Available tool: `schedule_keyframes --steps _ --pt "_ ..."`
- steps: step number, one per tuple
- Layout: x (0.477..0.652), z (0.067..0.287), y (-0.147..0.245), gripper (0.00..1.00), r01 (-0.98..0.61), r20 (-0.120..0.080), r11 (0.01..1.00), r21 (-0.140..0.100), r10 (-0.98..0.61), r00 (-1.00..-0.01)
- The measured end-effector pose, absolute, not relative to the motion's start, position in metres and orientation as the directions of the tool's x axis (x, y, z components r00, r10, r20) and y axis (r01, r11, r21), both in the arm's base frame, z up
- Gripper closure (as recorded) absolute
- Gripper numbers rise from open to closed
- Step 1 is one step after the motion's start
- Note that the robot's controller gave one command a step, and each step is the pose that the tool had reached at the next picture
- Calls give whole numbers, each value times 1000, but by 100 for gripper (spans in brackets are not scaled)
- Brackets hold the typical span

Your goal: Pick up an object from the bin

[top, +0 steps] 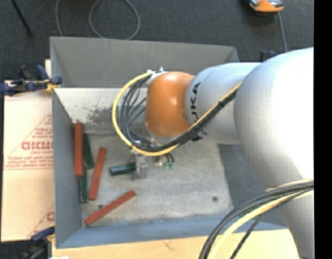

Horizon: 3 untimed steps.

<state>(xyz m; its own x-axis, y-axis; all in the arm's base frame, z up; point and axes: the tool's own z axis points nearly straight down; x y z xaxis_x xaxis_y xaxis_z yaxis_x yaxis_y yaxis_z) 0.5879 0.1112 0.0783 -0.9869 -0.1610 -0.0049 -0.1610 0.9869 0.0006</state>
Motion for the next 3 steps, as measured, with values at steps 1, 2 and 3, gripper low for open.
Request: schedule_keyframes --steps 1,2,3 --pt "581 243 101 100 -77 -12 997 2 -77 -997" --pt "584 137 124 100 175 3 985 0 175 -985" --pt "591 238 111 100 153 -12 988 4 153 -988"
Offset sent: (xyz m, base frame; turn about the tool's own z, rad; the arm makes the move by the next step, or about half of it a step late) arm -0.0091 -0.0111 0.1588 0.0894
